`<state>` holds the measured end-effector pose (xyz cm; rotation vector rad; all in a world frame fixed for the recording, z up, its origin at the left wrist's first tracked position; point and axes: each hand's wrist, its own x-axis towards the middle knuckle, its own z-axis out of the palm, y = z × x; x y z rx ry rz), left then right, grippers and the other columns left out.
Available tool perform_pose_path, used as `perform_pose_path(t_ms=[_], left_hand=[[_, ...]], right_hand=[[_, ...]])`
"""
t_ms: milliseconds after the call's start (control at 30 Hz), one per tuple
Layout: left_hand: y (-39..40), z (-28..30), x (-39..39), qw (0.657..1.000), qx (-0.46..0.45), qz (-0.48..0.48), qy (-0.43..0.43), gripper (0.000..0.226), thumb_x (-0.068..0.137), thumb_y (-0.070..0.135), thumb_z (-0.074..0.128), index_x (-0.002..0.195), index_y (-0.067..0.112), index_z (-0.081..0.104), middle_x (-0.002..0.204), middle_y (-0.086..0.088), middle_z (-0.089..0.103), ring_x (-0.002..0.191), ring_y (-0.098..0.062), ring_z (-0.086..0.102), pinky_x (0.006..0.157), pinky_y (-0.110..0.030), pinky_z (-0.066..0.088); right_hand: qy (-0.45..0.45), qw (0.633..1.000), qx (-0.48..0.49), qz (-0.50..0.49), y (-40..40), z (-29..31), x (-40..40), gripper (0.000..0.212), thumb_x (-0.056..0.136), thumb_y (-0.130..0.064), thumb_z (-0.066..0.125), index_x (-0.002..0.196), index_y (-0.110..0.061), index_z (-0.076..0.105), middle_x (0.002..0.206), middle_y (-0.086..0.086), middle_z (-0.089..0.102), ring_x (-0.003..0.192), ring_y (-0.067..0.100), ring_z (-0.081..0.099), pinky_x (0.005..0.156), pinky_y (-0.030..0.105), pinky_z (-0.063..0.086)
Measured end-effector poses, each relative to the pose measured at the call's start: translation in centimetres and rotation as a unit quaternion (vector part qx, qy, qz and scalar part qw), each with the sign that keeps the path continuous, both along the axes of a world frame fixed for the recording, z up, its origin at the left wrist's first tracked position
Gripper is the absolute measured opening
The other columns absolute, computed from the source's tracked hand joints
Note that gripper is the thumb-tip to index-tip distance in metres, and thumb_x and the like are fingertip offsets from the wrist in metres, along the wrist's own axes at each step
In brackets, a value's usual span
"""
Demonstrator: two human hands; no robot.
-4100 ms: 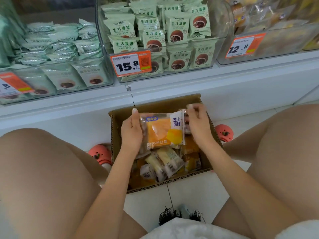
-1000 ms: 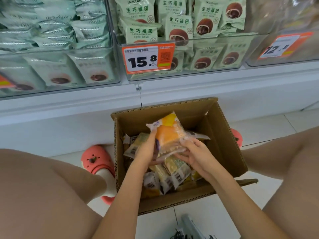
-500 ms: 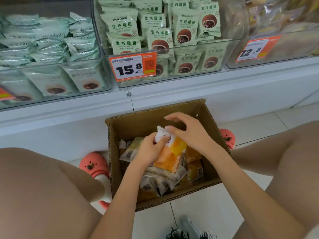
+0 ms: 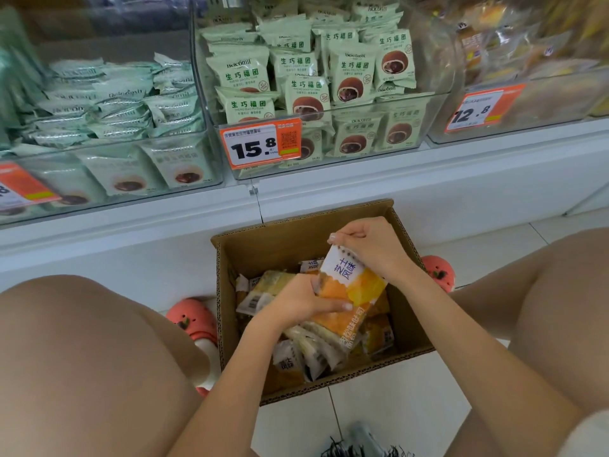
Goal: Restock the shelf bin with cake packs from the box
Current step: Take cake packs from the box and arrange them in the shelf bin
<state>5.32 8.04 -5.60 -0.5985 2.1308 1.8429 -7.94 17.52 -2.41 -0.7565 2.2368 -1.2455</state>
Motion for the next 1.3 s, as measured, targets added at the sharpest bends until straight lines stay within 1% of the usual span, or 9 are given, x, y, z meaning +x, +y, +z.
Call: perform_pose_path(t_ms=[100, 333, 467, 600, 733, 867, 967, 1133, 1300], left_hand=[[-0.9, 1.2, -0.3, 0.999, -0.04, -0.036, -0.01, 0.029, 0.073, 0.021, 0.081, 0.097, 0.012, 0.069, 0.093, 0.002, 0.074, 0.085, -0.01, 0.07, 0.079, -0.023, 0.055], [-1.9, 4.6, 0.0, 0.952, -0.29, -0.091, -0.035, 0.03, 0.071, 0.027, 0.083, 0.07, 0.02, 0.054, 0.065, 0.007, 0.058, 0.054, -0.004, 0.057, 0.054, -0.021, 0.046], [-2.9, 8.6, -0.6, 0.918, -0.384, -0.1, -0.006, 0.026, 0.074, 0.033, 0.078, 0.076, 0.023, 0.054, 0.071, 0.011, 0.054, 0.068, -0.009, 0.053, 0.059, -0.022, 0.037], [-4.3, 14.0, -1.9, 0.892, -0.44, -0.099, 0.041, 0.025, 0.074, 0.027, 0.078, 0.078, 0.019, 0.055, 0.069, 0.007, 0.054, 0.078, -0.017, 0.058, 0.064, -0.028, 0.041], [-6.0, 20.1, -3.1, 0.853, -0.509, -0.066, 0.094, 0.029, 0.074, 0.032, 0.079, 0.078, 0.012, 0.058, 0.067, 0.006, 0.055, 0.071, -0.016, 0.055, 0.054, -0.024, 0.035], [-7.7, 26.2, -3.7, 0.852, -0.476, 0.086, 0.202, 0.037, 0.077, 0.054, 0.069, 0.097, 0.023, 0.062, 0.084, 0.014, 0.064, 0.078, -0.007, 0.062, 0.066, -0.024, 0.048], [-8.8, 29.5, -4.6, 0.786, -0.509, 0.189, 0.295, 0.037, 0.094, 0.052, 0.046, 0.1, 0.019, 0.063, 0.077, 0.011, 0.06, 0.073, -0.01, 0.057, 0.061, -0.027, 0.04], [-10.7, 33.5, -8.3, 0.561, -0.652, 0.247, 0.445, 0.036, 0.099, 0.031, 0.033, 0.086, 0.007, 0.058, 0.081, -0.008, 0.059, 0.084, -0.025, 0.05, 0.064, -0.035, 0.036], [-13.4, 36.8, -15.5, 0.473, -0.76, 0.203, 0.396, 0.042, 0.097, 0.029, 0.033, 0.105, 0.003, 0.065, 0.11, -0.015, 0.067, 0.104, -0.032, 0.059, 0.09, -0.041, 0.044]], right_hand=[[-0.01, 1.0, -0.015, -0.003, 0.5, 1.0, -0.5, 0.013, 0.082, -0.026, 0.071, 0.082, -0.014, 0.075, 0.075, -0.006, 0.07, 0.07, 0.001, 0.063, 0.059, 0.009, 0.044], [0.089, 0.991, 0.046, 0.094, 1.7, 4.9, -2.1, 0.008, 0.086, -0.016, 0.066, 0.093, -0.014, 0.068, 0.094, 0.0, 0.07, 0.094, 0.015, 0.065, 0.081, 0.027, 0.052], [0.284, 0.897, 0.204, 0.269, 0.6, 10.5, -1.1, 0.052, 0.079, -0.044, 0.071, 0.126, -0.034, 0.053, 0.128, -0.01, 0.058, 0.109, 0.012, 0.055, 0.09, 0.033, 0.046], [0.412, 0.806, 0.277, 0.322, -1.2, 14.1, -0.1, 0.056, 0.077, -0.044, 0.072, 0.126, -0.032, 0.05, 0.118, -0.006, 0.062, 0.113, 0.019, 0.054, 0.084, 0.036, 0.04], [0.459, 0.826, 0.205, 0.255, -1.9, 18.4, -1.5, 0.039, 0.079, -0.041, 0.069, 0.114, -0.03, 0.055, 0.106, -0.007, 0.066, 0.106, 0.018, 0.058, 0.094, 0.039, 0.034], [0.435, 0.883, 0.075, 0.157, -0.7, 24.2, -4.4, 0.028, 0.078, -0.044, 0.071, 0.093, -0.033, 0.05, 0.088, -0.007, 0.064, 0.088, 0.018, 0.061, 0.068, 0.029, 0.036], [0.384, 0.919, -0.081, 0.043, -0.2, 28.5, -7.2, 0.034, 0.077, -0.038, 0.074, 0.105, -0.03, 0.056, 0.093, -0.007, 0.062, 0.081, 0.021, 0.063, 0.072, 0.035, 0.051], [0.504, 0.841, -0.191, -0.051, -1.4, 36.6, -11.2, 0.037, 0.081, -0.042, 0.066, 0.112, -0.027, 0.054, 0.095, -0.008, 0.062, 0.081, 0.022, 0.063, 0.076, 0.045, 0.052], [0.557, 0.824, -0.068, -0.077, -5.5, 43.9, -16.3, 0.042, 0.078, -0.044, 0.07, 0.113, -0.026, 0.053, 0.092, -0.004, 0.059, 0.096, 0.028, 0.061, 0.086, 0.045, 0.045]])
